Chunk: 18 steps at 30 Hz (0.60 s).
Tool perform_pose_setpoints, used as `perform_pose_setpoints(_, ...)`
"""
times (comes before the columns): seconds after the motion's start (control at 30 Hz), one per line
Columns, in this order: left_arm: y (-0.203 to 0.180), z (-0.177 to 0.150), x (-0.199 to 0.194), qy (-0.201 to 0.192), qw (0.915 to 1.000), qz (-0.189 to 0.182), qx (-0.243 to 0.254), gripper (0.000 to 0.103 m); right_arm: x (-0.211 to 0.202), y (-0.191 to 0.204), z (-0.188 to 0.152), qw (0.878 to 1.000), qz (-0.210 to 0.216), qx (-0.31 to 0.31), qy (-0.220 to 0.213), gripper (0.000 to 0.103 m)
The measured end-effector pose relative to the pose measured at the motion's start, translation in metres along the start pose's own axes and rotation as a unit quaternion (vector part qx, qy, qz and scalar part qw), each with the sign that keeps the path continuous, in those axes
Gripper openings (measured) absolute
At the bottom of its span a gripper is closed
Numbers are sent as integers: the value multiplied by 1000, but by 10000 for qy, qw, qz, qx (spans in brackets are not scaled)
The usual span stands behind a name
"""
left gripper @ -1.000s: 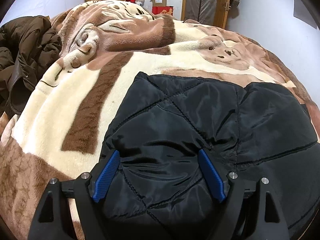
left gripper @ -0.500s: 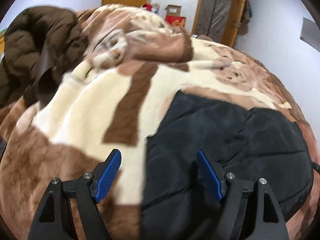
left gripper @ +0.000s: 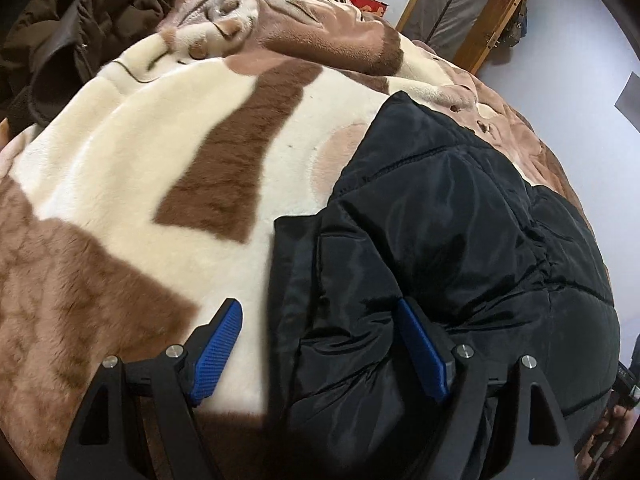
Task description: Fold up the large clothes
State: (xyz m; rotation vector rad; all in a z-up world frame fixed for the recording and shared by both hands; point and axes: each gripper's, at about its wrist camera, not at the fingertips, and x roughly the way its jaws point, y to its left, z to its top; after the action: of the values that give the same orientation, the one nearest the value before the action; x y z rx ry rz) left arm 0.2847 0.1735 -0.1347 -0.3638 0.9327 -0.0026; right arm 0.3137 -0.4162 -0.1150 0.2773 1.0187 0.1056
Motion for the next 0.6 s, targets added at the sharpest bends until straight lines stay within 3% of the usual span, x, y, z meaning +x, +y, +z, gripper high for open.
perform_pose_setpoints(0.33,10,-9,4,144,9991,-351,-199,83,8,-13,-8,9970,606,413,259,73)
perform_pose_setpoints(0.6,3,-3,22,282,9988,-370,-142,90,22,-4,-1,9965,687,266,390,73)
